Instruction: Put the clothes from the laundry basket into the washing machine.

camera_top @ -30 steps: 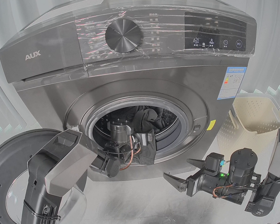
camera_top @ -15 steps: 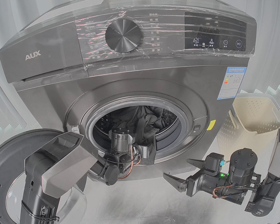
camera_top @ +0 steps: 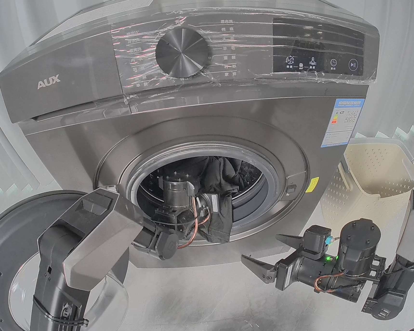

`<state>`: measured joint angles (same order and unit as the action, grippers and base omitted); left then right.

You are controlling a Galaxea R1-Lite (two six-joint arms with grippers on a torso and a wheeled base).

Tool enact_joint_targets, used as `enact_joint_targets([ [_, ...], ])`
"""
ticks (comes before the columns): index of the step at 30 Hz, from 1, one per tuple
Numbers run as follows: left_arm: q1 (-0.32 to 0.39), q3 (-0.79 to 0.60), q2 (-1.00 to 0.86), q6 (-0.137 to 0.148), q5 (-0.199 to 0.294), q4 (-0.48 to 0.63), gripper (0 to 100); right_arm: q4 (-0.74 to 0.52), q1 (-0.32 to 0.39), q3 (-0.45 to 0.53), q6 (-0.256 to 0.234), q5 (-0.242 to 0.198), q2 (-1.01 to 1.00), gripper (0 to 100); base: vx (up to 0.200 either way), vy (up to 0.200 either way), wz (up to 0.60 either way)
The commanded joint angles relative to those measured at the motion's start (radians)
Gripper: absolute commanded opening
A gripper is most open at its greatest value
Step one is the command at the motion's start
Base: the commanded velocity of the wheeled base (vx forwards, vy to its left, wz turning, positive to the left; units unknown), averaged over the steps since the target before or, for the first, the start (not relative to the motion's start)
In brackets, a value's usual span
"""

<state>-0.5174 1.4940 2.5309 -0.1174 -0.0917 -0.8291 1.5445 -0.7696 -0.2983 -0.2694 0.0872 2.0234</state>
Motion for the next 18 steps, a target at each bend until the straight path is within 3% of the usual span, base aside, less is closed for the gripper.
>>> enact_joint_targets([
  [1,0.028,0.152,0.049,-0.024,-0.048,-0.015,0,0.0,0.001,-0.001,-0.001,-0.001,0.001,100,0.0,0.0,0.0],
  [7,0.065,0.313,0.114,-0.027,-0.082,-0.016,0,0.0,0.003,-0.001,-0.001,0.0,0.0,100,0.0,0.0,0.0],
  [16,0.07,0.305,0.121,-0.027,-0.083,-0.034,0,0.0,0.003,-0.001,-0.001,-0.001,0.0,100,0.0,0.0,0.0],
  [17,0.065,0.287,0.118,-0.025,-0.082,-0.038,100,0.0,0.003,-0.001,-0.001,-0.001,0.0,100,0.0,0.0,0.0],
  [18,0.06,0.259,0.112,-0.025,-0.082,-0.039,100,0.0,0.003,-0.001,-0.001,0.0,0.0,100,0.0,0.0,0.0],
])
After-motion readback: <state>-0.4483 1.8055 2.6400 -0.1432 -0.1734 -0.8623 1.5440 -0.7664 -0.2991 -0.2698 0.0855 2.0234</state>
